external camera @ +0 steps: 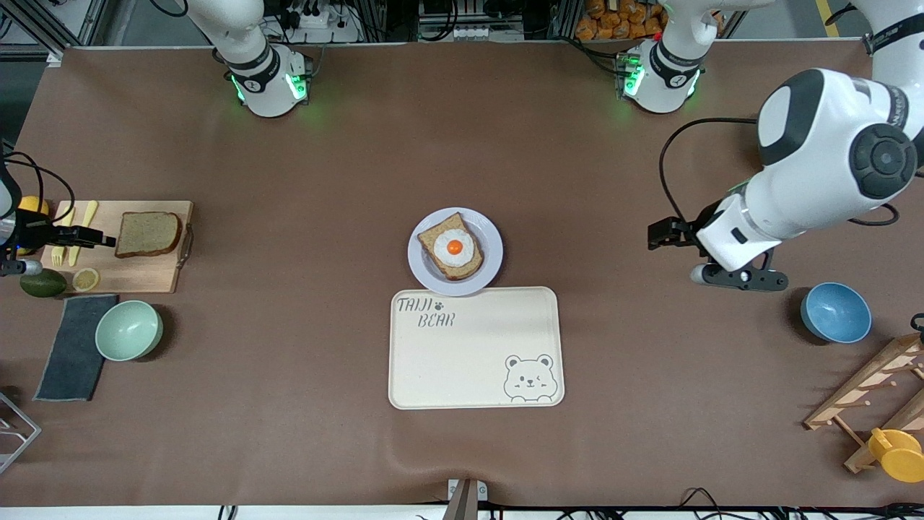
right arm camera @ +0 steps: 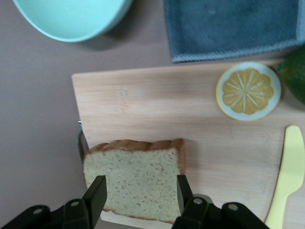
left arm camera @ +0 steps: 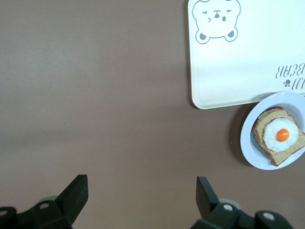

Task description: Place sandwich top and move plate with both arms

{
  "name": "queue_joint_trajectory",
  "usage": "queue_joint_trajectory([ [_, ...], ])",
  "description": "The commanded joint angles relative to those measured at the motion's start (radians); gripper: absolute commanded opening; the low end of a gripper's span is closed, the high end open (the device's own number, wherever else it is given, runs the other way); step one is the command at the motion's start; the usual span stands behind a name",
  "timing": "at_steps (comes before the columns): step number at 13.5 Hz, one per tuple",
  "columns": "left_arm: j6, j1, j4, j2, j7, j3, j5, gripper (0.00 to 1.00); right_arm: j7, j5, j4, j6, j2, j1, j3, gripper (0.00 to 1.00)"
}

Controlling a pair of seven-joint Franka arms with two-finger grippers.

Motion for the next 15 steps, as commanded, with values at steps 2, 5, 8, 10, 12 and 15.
queue_joint_trajectory([
  [2,0.041,-0.024,0.017,0.022,-0.018,-0.003,-0.022,1.00,-0.044,0.020,-0.004,0.018,0.032,-0.046,0.018,0.63],
  [5,0.110,-0.039,0.012,0.028,-0.018,-0.004,-0.046,1.00,-0.091,0.025,-0.004,0.041,0.064,-0.066,0.020,0.64],
  [8,0.153,-0.059,0.012,0.050,-0.020,-0.004,-0.049,1.00,-0.137,0.034,-0.004,0.044,0.080,-0.075,0.020,0.57],
  [10,0.175,-0.062,0.015,0.045,-0.018,-0.004,-0.049,1.00,-0.152,0.035,-0.004,0.044,0.083,-0.075,0.020,0.53],
  [12,0.176,-0.064,0.015,0.024,-0.020,-0.006,-0.051,1.00,-0.184,0.035,-0.004,0.044,0.084,-0.076,0.020,0.48],
  [15,0.167,-0.053,-0.002,-0.028,-0.021,-0.012,-0.051,1.00,-0.187,0.035,-0.004,0.045,0.095,-0.079,0.020,0.46],
])
